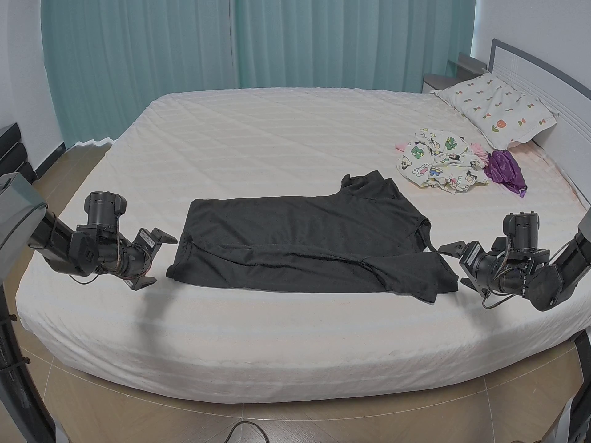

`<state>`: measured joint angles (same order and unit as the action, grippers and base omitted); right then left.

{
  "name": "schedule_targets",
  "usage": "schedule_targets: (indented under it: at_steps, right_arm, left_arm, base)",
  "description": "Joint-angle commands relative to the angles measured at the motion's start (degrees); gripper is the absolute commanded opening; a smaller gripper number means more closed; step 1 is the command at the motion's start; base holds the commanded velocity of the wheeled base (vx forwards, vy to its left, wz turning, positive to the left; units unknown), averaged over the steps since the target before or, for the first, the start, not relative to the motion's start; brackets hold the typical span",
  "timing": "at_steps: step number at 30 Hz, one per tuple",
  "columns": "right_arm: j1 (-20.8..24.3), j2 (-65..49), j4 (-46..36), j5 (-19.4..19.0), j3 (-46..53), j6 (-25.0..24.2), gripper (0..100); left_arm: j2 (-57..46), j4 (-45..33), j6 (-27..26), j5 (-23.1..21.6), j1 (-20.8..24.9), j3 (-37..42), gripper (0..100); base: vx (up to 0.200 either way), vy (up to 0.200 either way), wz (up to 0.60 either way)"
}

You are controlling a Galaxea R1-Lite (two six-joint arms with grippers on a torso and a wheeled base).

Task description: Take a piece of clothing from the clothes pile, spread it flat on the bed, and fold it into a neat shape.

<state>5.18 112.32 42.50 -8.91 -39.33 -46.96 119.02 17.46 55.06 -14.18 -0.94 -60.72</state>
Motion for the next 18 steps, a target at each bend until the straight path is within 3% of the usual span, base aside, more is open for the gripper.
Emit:
schedule_targets:
  at_steps: [1,10,18]
  right_arm:
    - [-0.3,-4.2,1.6,-0.1,5.2,-2.0,100]
    - [-0.1,-2.5,14.8,-0.1,13.3,-3.3,100]
    - [0.0,-2.4,15.3,-0.1,14.9,-3.1,100]
  left_arm:
    - [-5.4,4.3,0.1,-1.3,0.1,7.3,100]
    - [-6.9,11.1,0.9,-1.2,0.7,14.3,100]
    - [-6.6,12.4,1.8,-1.1,0.9,15.2,100]
  base:
    - [0.200,0.000,0.00]
    - [0.200,0.000,0.00]
    - [0.175,0.000,0.00]
